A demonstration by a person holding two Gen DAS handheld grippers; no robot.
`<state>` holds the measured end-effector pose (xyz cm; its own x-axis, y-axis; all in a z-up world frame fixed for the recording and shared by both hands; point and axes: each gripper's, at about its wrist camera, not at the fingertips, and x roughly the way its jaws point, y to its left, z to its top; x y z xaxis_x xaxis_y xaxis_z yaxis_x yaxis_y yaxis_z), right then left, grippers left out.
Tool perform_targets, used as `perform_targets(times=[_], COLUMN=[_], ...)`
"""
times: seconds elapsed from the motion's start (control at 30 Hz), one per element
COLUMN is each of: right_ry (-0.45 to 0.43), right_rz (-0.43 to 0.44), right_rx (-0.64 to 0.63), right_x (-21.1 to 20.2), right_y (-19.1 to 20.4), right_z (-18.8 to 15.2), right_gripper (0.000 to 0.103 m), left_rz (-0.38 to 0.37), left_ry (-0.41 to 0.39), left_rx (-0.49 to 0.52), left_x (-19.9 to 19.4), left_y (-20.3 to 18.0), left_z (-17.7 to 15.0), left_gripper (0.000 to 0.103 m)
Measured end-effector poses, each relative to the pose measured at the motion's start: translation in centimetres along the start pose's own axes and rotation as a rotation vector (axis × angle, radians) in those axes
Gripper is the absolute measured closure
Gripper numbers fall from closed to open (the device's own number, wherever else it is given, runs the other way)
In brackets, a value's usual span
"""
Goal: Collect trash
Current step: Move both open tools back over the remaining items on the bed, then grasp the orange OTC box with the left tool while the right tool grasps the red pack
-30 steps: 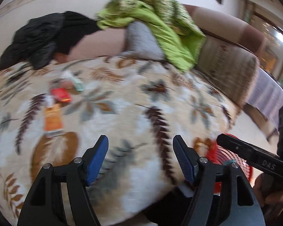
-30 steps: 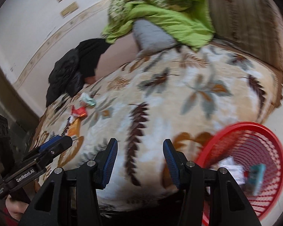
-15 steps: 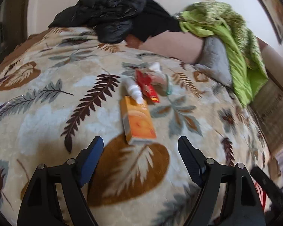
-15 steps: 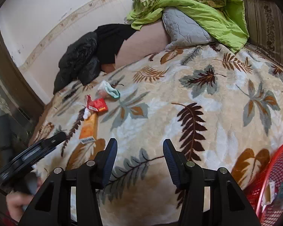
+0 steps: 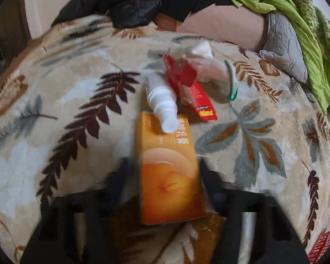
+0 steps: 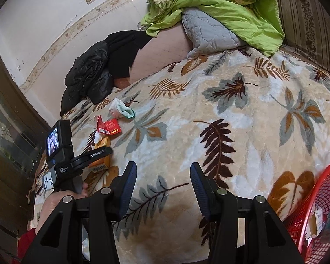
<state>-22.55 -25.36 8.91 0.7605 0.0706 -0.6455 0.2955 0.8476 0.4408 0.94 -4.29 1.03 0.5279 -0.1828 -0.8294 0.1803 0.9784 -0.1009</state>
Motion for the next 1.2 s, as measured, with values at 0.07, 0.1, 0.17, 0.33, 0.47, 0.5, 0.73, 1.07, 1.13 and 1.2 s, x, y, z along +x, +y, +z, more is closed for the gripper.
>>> perform_targets(times=[0.07,0.1,0.17,0.33,0.47,0.5,0.73,1.07,1.13,1.2], right_ry=[0.004,0.007,0.019,0.052,0.118,0.123,0.110,0.128,0.133,0.134], right_rz=[0.008,0.014,0.031,0.081,0.130,0.138,0.168,0.095,0.079,0.031], right_rx=[0.006,0.007,0.001,-0.047,-0.096,-0.108,-0.266,-0.416,-0.416,-0.420], right_x=[0.2,0.3,0.7,1.6,3.9,4.4,8.8,19.8,21.5,23.3], right_y=[0.1,0.2,0.8,2.4,4.6,5.2,12.7,20.9,21.4,21.5], right_z=[0.0,0.0,-0.2,-0.6,-0.2,0.0,2.5,3.2,3.5,3.8], right_gripper=[0.048,0.048,0.048,0.048,0.048,0.048,0.048,0.048,0.050,0.057], left_rz=[-0.013,-0.028,-0.047,-0.128,-0.123,-0.097,-0.027,-0.004,-0.008,-0.015], left_ry=[-0.011,-0.011,-0.011,-0.034,-0.101,-0.122,-0.179,-0.199,-0.194,-0.191], left_rx=[0.004,0.000,-0.006,-0.015,-0.015,-0.010,-0.085,-0.141,-0.148,-0.153], left_x=[-0.6,-1.0,-1.7,-5.3,-8.0,-8.4,-9.0,-9.2,-9.0,-8.8], left_y=[0.6,1.0,1.7,4.8,7.0,7.5,10.7,14.0,14.4,14.5], left_z=[-0.2,-0.5,-0.9,-3.0,-3.4,-3.3,-1.8,-0.6,-0.4,-0.2], left_gripper=[0.053,0.053,0.053,0.053,0.053,0.053,0.053,0.053,0.053,0.053])
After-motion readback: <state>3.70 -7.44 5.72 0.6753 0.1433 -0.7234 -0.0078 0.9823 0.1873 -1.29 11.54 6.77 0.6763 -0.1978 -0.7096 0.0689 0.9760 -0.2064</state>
